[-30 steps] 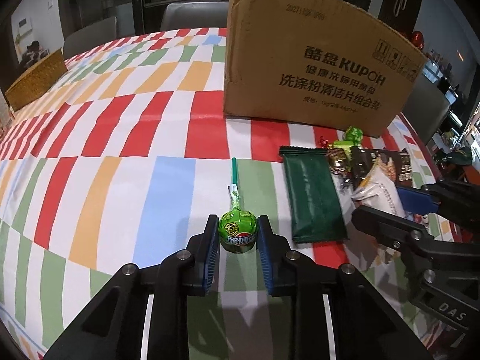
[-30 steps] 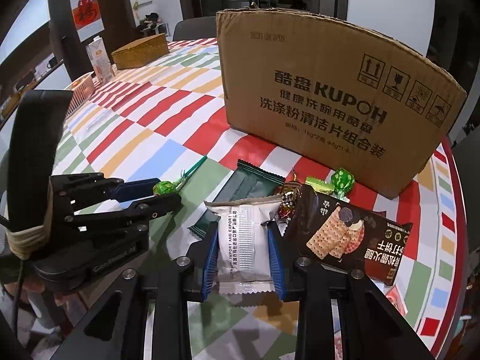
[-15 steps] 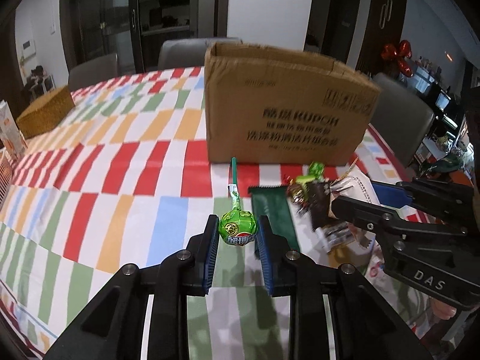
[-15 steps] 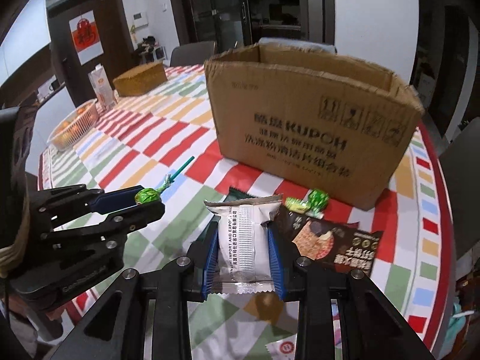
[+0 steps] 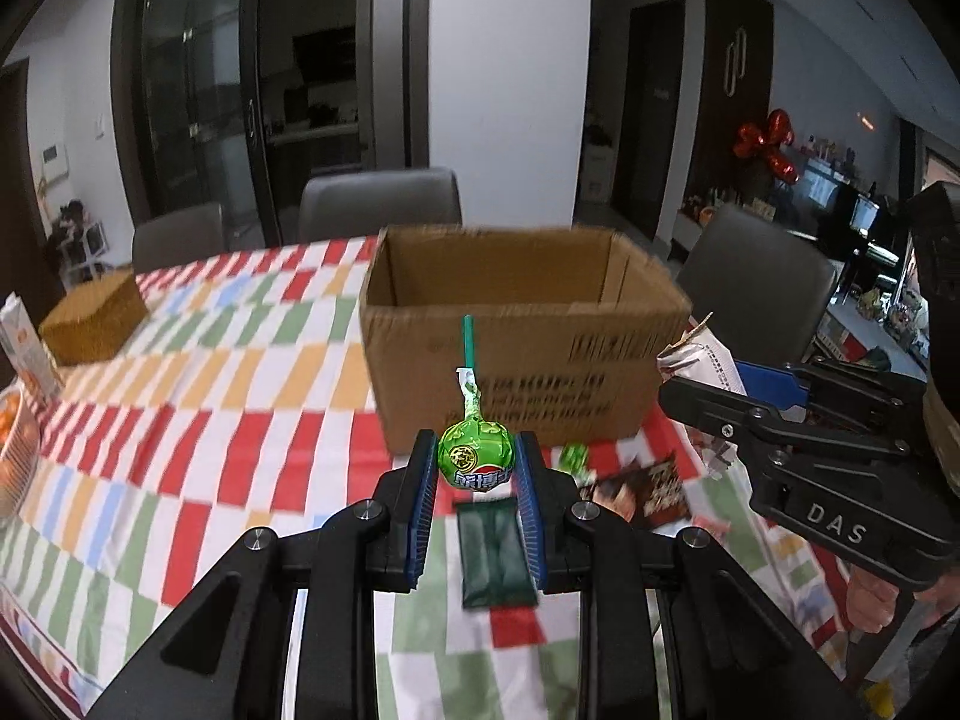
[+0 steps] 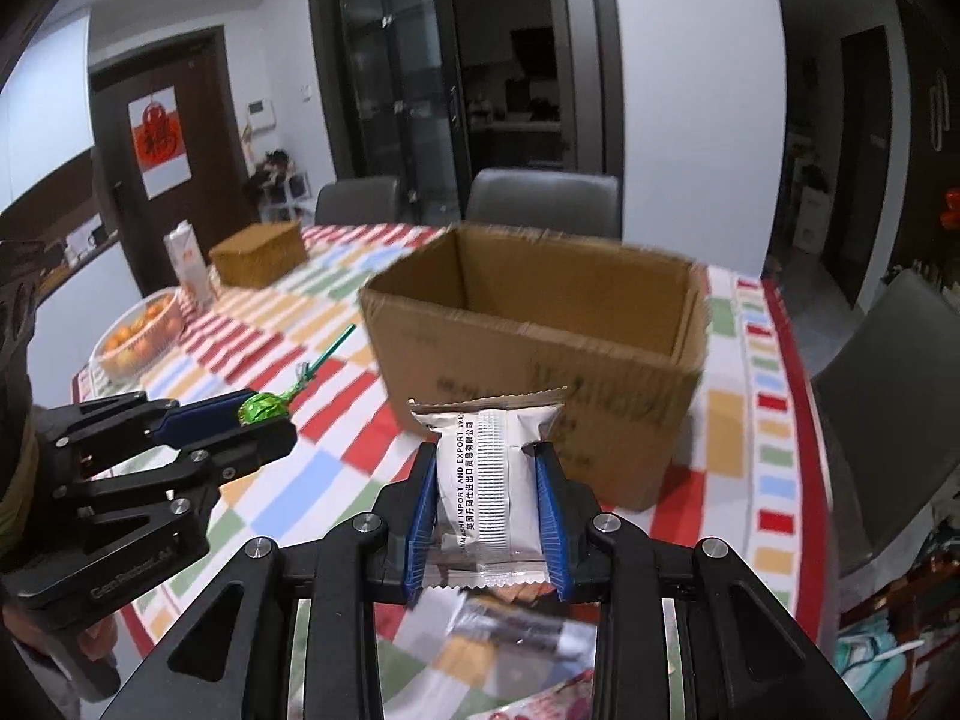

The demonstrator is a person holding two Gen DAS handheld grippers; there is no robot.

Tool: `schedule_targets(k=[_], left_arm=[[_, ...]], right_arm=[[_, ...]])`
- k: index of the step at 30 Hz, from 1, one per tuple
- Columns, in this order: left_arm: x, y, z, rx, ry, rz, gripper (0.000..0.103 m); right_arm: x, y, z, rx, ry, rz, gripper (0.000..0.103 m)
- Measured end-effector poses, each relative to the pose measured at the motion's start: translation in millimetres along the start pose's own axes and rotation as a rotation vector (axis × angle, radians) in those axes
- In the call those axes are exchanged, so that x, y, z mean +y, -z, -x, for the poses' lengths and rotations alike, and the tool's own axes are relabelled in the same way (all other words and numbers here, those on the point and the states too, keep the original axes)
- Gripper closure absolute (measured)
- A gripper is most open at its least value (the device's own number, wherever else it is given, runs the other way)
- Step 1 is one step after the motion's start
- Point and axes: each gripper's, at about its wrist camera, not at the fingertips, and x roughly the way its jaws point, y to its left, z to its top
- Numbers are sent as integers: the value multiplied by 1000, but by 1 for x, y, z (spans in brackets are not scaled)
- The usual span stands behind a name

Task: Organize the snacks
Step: 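Lower the lollipop and pastry into the box and open both tools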

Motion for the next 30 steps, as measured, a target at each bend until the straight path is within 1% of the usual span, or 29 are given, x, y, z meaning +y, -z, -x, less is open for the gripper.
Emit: schedule_targets(k=[7, 10, 14, 18, 22, 30], left_arm=[[-7, -41, 3, -62, 13, -20, 77], [-9, -59, -1, -73, 22, -32, 77], [-4, -79, -13, -68, 40, -24, 77], [0, -97, -26, -55, 53, -15, 77], [4, -112, -46, -29, 58, -17, 77], [10, -124, -79, 19, 51, -24, 77]], right_arm=[[-19, -33, 16, -77, 47, -7, 71], [-26, -47, 19, -100, 61, -7, 71], [-32, -66, 19, -116, 65, 4, 71], [-37, -85, 12, -113, 75, 8, 71], [-45, -95, 2, -110, 84, -3, 71], [-59, -106, -33, -44, 87, -22, 71]])
